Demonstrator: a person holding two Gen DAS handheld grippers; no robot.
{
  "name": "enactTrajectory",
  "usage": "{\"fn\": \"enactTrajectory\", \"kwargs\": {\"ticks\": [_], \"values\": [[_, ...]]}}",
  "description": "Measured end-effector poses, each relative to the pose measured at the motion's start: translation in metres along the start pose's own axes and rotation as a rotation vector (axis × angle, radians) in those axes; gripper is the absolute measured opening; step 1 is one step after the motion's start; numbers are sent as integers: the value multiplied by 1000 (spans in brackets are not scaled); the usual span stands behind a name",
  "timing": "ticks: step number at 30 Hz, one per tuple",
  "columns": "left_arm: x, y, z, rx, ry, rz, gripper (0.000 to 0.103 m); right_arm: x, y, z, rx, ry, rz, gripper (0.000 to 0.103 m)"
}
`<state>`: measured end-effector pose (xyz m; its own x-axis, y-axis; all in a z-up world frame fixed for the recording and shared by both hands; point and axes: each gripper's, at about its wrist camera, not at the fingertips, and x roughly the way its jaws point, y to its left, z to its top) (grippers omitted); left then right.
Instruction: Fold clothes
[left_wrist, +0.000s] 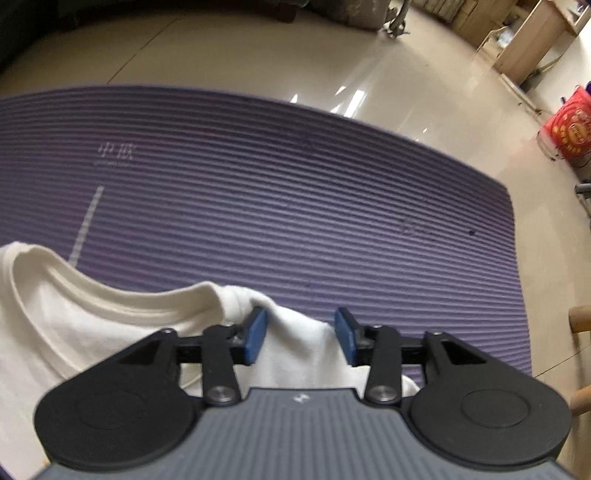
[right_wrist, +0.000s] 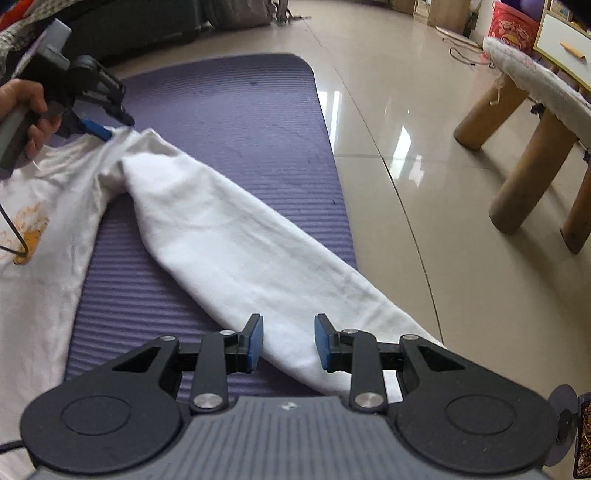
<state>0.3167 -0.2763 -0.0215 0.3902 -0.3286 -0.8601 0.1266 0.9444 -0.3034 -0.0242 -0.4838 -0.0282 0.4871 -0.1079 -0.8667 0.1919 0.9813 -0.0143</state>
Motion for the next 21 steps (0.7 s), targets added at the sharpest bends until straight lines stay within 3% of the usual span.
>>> {"fn": "enactTrajectory", "kwargs": {"ticks": [5, 14, 16, 17, 21], "values": [[-10, -5, -2, -42, 60, -118, 46, -8, -6, -6, -14, -2, 55, 31], [-8, -27, -31, 85, 115, -108, 46, 4, 14, -10, -121, -23, 61, 33], [-8, -22, -35, 86, 129, -121, 46, 5, 14, -9, -117, -41, 51, 23], [-7, -20, -37, 88, 135, -127, 46, 4, 13, -9, -109, -46, 46, 13], [-2, -18, -42, 96, 126, -125, 46, -5, 5, -4, -53, -69, 10, 5]]}}
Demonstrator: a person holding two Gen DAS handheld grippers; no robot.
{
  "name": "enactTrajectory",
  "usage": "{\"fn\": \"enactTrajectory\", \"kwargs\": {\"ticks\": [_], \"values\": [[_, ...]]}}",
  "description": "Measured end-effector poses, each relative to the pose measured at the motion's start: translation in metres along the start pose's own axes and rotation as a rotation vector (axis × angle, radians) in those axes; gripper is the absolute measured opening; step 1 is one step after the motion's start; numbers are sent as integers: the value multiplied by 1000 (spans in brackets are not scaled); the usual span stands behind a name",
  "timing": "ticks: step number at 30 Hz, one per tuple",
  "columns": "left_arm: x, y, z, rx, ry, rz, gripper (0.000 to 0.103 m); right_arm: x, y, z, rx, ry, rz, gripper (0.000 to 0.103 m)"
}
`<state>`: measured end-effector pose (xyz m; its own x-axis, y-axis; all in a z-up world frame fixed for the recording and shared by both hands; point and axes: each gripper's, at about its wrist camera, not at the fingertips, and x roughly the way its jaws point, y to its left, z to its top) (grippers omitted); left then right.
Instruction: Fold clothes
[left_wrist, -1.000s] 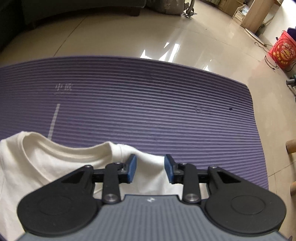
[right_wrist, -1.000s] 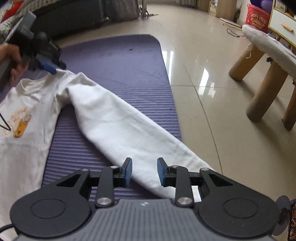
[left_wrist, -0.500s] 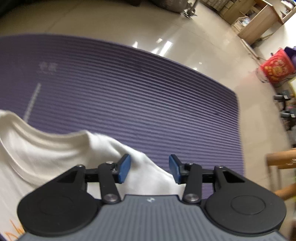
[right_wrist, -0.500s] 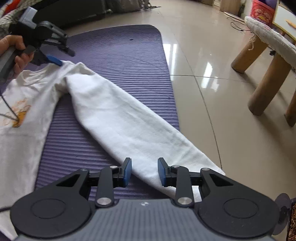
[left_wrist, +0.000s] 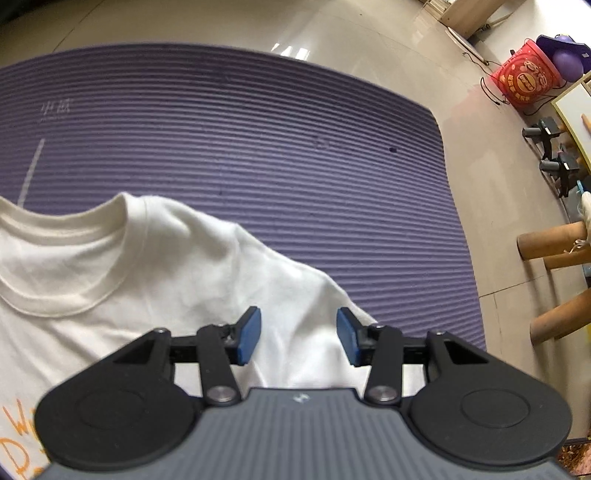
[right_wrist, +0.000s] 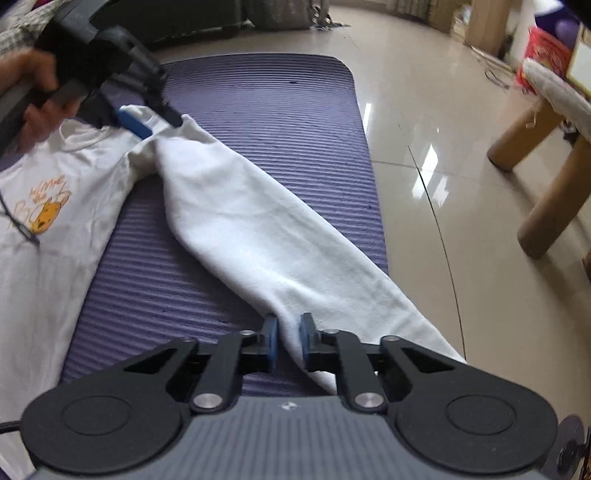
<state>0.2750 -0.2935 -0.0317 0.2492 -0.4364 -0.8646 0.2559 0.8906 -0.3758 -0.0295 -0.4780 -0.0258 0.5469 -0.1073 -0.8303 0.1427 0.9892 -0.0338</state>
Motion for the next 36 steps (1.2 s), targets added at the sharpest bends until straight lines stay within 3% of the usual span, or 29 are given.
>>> {"fn": "enactTrajectory", "kwargs": {"ticks": [2, 6, 8, 11, 14, 16, 18, 22, 23, 26, 30, 32, 34, 36], "values": [[-4, -5, 0, 16, -9, -3, 46, -11, -9, 4, 40, -45, -37, 4], [-1, -13, -2, 69, -25, 11, 48, -21, -21, 5, 87, -59, -18, 5], [0, -19, -4, 111, -31, 33, 49, -14, -17, 3, 49, -4, -42, 8], [0, -27, -4, 147, -22, 47, 49, 2, -12, -4, 10, 117, -28, 24], [-2, -29, 0, 138, 2, 22, 48, -10, -32, -1, 116, 64, -27, 37], [-1, -31, 4, 128, 29, 25, 47, -16, -53, -2, 243, 23, -3, 38], [-1, -33, 9, 94, 54, 2, 47, -17, -72, -5, 351, -8, -41, 38], [5, -41, 21, 60, 87, 79, 48, -18, -88, -9, 436, -50, -159, 38], [7, -43, 24, 54, 96, 103, 48, -21, -92, -9, 475, -73, -147, 38], [11, -42, 27, 15, 100, 126, 47, -25, -90, -6, 486, -96, -115, 40], [15, -36, 26, -50, 91, 123, 46, -18, -79, -6, 414, -49, -109, 40], [15, -42, 25, -47, 72, 133, 40, -14, -71, -3, 370, -47, -83, 40], [17, -44, 25, -31, 54, 160, 2, -12, -57, 1, 303, -58, -33, 40], [19, -42, 24, -39, 42, 162, 0, -13, -31, 3, 143, -88, 12, 40]]}}
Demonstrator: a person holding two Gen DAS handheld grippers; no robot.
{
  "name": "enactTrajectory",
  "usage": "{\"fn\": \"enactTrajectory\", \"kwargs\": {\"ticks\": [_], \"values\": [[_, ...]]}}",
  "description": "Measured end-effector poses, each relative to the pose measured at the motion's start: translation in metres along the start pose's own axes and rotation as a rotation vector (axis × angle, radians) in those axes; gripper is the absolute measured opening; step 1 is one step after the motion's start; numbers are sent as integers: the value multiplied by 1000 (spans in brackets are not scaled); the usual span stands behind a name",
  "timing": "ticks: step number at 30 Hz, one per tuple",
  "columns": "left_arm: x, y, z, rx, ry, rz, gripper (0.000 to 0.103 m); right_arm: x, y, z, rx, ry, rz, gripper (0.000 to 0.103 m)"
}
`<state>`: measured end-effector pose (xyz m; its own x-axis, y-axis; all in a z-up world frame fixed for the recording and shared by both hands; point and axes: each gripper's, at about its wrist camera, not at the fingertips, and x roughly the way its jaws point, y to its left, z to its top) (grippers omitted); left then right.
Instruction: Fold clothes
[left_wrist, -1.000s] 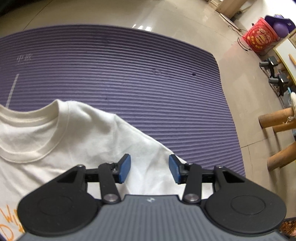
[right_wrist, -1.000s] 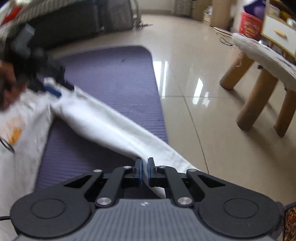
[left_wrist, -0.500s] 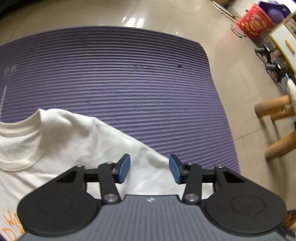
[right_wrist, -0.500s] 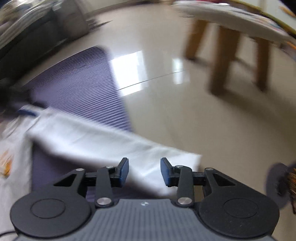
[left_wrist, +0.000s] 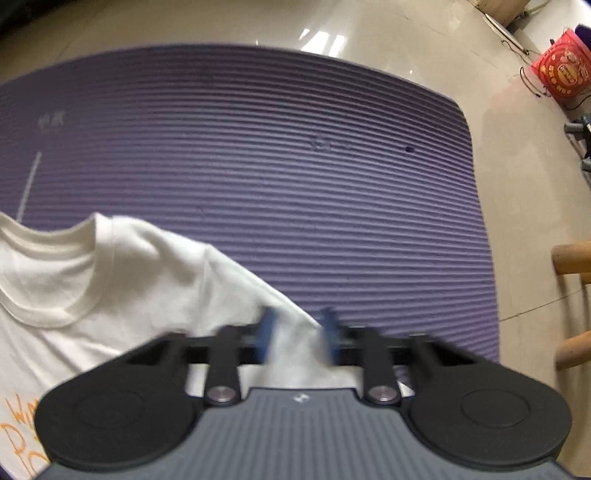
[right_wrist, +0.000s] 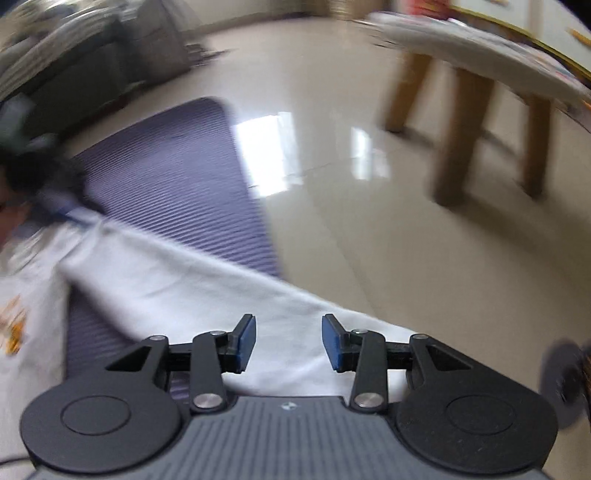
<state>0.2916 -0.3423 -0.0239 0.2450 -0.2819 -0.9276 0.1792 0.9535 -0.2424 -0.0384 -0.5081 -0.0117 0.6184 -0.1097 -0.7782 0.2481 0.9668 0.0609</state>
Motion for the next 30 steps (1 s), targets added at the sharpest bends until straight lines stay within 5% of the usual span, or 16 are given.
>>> {"fn": "enactTrajectory", "kwargs": {"ticks": [6, 18, 20, 22, 25, 30], "values": [[2, 3, -5, -11, -90, -44, 0, 16, 32, -5, -175, 76, 1, 40], [11, 15, -8, -2, -211, -154, 4, 12, 31, -17, -172, 61, -47, 40], [8, 14, -7, 14, -187, -161, 11, 12, 31, -17, -165, 58, -50, 40], [4, 11, -7, 50, -158, -148, 44, 11, 29, -16, -153, 55, -59, 41], [1, 8, -7, 105, -111, -104, 58, 14, 24, -14, -136, 60, -86, 42], [2, 1, -2, 97, -30, -19, 56, 14, 22, -13, -114, 57, -103, 42]]}}
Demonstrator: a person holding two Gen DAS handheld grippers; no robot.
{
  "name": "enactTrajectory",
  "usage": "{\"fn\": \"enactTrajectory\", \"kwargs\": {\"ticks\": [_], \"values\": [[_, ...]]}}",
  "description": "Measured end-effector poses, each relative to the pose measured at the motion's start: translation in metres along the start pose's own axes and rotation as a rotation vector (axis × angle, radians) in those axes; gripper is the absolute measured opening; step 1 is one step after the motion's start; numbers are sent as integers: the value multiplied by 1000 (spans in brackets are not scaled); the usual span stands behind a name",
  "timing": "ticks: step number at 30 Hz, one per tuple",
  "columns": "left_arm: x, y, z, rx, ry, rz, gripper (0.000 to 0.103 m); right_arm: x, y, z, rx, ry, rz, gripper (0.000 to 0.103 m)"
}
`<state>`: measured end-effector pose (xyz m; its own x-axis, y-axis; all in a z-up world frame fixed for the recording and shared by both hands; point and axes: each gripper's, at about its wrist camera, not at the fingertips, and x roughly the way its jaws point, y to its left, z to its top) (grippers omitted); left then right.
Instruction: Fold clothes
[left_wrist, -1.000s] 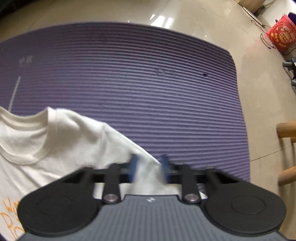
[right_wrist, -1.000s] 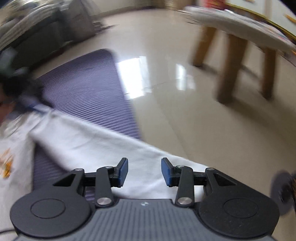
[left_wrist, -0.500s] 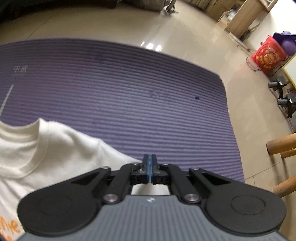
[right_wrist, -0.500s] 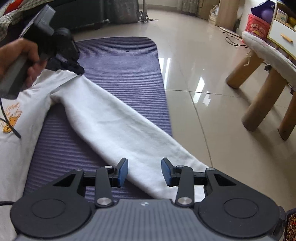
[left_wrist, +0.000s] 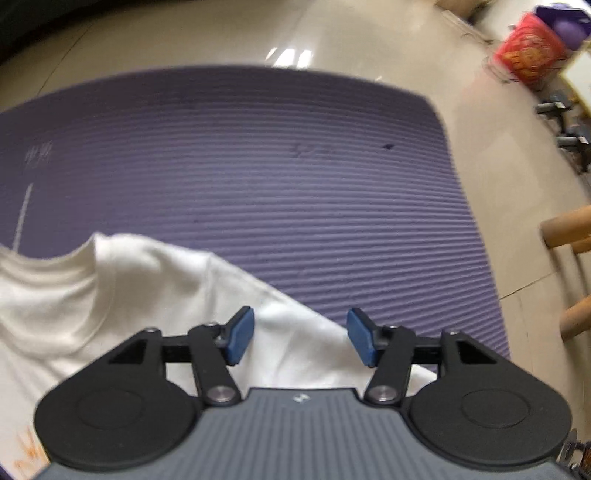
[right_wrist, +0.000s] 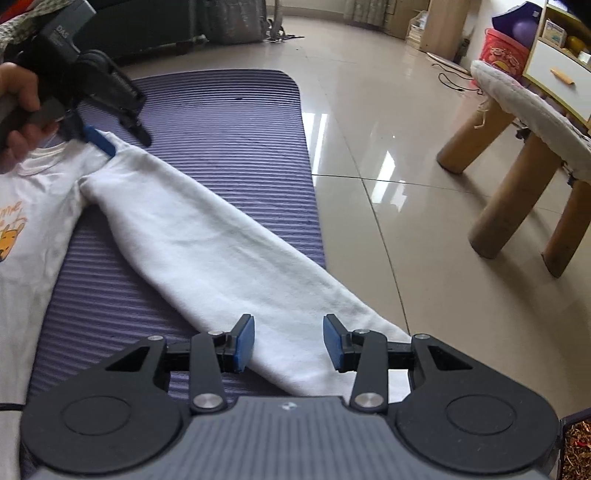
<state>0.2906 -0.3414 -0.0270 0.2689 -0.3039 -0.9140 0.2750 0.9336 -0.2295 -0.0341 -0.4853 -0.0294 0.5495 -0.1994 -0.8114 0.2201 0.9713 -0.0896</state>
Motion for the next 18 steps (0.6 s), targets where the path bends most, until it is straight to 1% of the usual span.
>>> {"fn": "enactTrajectory", "kwargs": {"ticks": [1, 2, 3, 4, 5, 8, 10, 14, 16, 18], "values": [[1, -2, 1, -8, 3, 12, 53, 0, 0, 0, 0, 0, 3, 42], [3, -5, 1, -18, -8, 48, 50, 0, 1, 0, 0, 0, 5, 42], [5, -9, 0, -27, -20, 83, 37, 0, 1, 0, 1, 0, 8, 42], [5, -13, -1, -15, -36, 121, 12, 1, 2, 0, 1, 0, 8, 42], [6, -14, 1, -15, -39, 124, 0, 1, 2, 0, 2, 0, 8, 43], [5, -4, -3, -115, -82, 90, 0, 1, 2, -1, 5, 0, 9, 44], [5, 2, -4, -148, -113, 60, 0, 4, 0, -1, 12, 6, 9, 45], [6, 2, -2, -117, -160, 40, 0, 6, -3, -1, 36, 16, -4, 45], [6, 1, -3, -98, -171, 49, 0, 5, -1, -1, 34, 14, -7, 45], [5, -4, -5, -56, -184, 73, 0, 5, 0, -1, 31, 10, -7, 45]]}}
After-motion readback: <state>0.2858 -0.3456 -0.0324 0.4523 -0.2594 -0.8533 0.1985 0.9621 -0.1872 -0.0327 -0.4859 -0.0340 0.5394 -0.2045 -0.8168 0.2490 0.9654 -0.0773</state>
